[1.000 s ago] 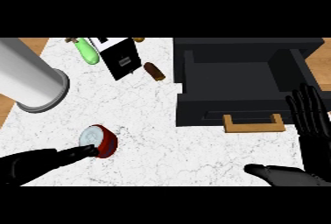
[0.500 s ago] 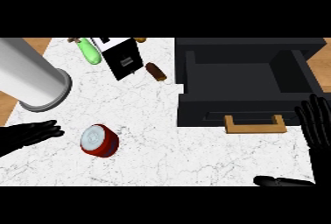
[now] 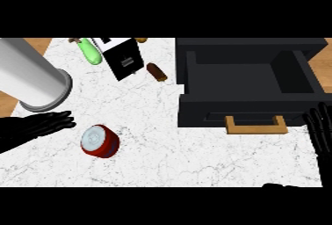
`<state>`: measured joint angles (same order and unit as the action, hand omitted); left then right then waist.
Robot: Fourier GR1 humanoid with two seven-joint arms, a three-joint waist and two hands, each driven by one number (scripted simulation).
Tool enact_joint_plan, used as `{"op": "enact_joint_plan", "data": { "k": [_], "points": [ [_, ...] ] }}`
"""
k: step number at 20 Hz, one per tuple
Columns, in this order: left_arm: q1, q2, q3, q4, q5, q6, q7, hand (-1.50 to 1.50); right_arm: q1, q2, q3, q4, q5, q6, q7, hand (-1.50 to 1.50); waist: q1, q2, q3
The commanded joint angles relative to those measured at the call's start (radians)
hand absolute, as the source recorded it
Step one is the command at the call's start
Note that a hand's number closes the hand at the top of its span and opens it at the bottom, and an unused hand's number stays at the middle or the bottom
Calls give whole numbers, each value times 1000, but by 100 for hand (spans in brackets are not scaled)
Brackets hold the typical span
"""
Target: Pick up the can, place it into the drawer and close the drawer
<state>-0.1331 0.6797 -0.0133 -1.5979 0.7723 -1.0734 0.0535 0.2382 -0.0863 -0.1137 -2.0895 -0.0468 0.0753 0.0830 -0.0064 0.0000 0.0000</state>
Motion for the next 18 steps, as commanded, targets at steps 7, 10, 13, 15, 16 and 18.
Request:
{"op": "enact_joint_plan", "data": {
  "k": [7,10,13,15,16,18],
  "points": [
    [-10,-194,27,98,-249,-133,-59,-150,22,-58,-134,15,-116,78,-23,-150,-1,0,-1],
    [-37,-215,105,163,-355,-199,-127,-150,-7,16,-21,33,19,15,-21,-150,3,1,-1],
    [7,-251,45,96,-369,-139,-102,-150,61,43,0,46,34,42,-104,-150,3,0,0],
    [-55,-290,58,160,-445,-130,-136,-150,4,-35,-101,66,-46,78,-65,-150,-1,1,-1],
    [-61,-316,62,191,-517,-130,-164,-150,17,-12,-70,49,-27,67,-41,-150,-2,1,-1],
    [-66,-282,114,262,-558,-185,-256,-150,2,12,-47,75,6,52,-74,-150,-1,2,-1]
  ]
}}
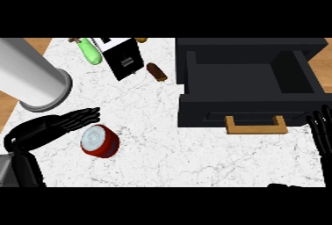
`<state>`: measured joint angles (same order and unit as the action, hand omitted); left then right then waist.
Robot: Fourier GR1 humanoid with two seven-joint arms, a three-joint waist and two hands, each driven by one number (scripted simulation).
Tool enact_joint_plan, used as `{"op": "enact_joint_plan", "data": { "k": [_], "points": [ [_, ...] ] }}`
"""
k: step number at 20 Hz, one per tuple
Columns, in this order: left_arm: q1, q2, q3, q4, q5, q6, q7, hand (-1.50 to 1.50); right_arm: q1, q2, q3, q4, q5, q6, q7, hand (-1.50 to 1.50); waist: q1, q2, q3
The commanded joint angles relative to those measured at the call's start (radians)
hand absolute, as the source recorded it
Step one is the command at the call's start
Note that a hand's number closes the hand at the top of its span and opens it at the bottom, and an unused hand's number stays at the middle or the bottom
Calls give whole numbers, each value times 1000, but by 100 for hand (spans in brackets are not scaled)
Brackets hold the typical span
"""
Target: Pick up the can, place it into the drawer and close the drawer
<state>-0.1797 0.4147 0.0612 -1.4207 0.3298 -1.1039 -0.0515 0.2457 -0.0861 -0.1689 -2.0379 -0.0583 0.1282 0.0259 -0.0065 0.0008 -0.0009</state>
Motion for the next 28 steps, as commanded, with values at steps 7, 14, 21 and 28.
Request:
{"op": "enact_joint_plan", "data": {
  "k": [7,14,21,28],
  "points": [
    [-53,-28,12,181,-295,-100,-313,-150,32,-4,-16,-28,-41,47,-4,-150,-9,3,-1],
    [-73,-17,-70,283,-434,24,-494,-150,6,27,26,17,39,15,-35,-150,-11,4,-2],
    [-107,56,-164,426,-508,102,-672,-150,20,30,14,10,21,22,-39,-150,-23,7,-3],
    [-144,84,-261,557,-536,176,-786,-150,-21,23,15,-29,9,11,21,-150,-23,9,-3]
  ]
}}
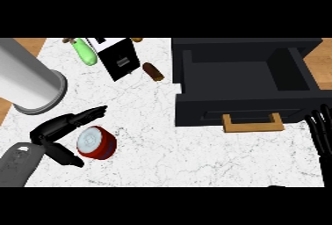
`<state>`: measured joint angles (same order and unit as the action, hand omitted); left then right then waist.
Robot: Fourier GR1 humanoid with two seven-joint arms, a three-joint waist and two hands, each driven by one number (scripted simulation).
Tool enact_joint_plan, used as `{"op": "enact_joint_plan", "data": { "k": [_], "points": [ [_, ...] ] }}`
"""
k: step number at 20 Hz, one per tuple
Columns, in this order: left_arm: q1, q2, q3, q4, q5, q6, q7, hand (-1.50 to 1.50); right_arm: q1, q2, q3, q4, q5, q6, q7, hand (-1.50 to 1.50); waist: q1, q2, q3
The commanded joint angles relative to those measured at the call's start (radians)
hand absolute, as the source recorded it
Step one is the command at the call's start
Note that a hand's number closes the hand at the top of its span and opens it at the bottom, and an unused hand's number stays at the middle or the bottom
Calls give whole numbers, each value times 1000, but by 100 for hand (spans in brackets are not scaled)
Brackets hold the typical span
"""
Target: Pick up the can, place it into the drawer and close the drawer
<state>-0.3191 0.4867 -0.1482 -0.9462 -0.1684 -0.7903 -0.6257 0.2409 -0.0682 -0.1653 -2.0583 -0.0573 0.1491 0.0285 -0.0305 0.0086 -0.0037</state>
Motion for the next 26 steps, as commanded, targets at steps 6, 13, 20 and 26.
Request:
{"op": "enact_joint_plan", "data": {
  "k": [6,13,20,26],
  "points": [
    [-67,6,-104,193,-44,-73,-266,-150,34,15,28,-57,9,4,24,-150,-2,-2,1],
    [-100,-5,-182,303,-73,-14,-376,-150,-35,8,-7,-17,-1,-19,28,-150,3,1,0],
    [-169,-61,-206,424,-55,22,-378,-150,-16,-28,-40,-63,-38,10,68,-150,-6,2,0],
    [-185,-78,-245,430,-56,23,-392,-150,-11,-6,-15,-60,-6,-3,61,-150,11,-3,2]
  ]
}}
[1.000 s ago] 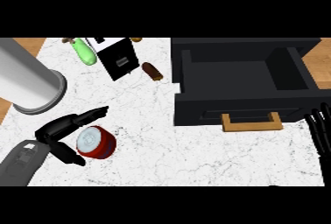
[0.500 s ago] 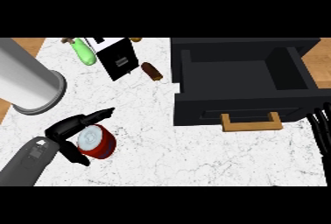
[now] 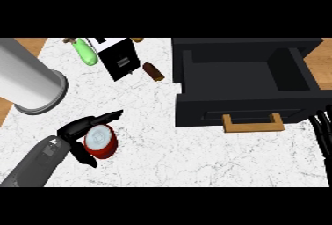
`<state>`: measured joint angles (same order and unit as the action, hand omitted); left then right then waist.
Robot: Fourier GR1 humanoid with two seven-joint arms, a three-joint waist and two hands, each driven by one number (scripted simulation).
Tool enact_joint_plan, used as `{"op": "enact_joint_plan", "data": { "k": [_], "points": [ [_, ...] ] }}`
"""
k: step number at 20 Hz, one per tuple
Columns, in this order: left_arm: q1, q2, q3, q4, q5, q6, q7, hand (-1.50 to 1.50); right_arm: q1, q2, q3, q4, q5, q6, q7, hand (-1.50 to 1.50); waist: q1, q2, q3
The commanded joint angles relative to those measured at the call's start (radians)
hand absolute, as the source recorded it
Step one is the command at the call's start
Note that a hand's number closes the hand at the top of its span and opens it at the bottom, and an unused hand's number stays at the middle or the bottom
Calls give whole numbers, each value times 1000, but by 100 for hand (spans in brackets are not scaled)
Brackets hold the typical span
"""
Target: Pick up the can, place it into the drawer and close the drawer
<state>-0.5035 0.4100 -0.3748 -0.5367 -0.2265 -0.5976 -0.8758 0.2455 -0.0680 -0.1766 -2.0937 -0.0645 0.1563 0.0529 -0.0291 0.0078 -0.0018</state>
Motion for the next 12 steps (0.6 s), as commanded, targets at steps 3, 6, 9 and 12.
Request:
{"op": "enact_joint_plan", "data": {
  "k": [3,6,9,12],
  "points": [
    [-9,-1,-35,63,0,-177,-169,-150,-42,-41,-59,-4,-67,13,58,-150,1,2,-1],
    [-17,-26,-51,58,-2,-146,-153,-150,23,20,36,-117,14,-22,88,-150,2,-3,-1],
    [-37,-45,-71,45,4,-163,-152,-150,-31,-9,-17,8,-16,2,26,-150,10,0,0],
    [-26,-19,-92,-5,14,-196,-142,-150,-22,-7,-27,-33,-33,-9,66,-150,18,-5,1]
  ]
}}
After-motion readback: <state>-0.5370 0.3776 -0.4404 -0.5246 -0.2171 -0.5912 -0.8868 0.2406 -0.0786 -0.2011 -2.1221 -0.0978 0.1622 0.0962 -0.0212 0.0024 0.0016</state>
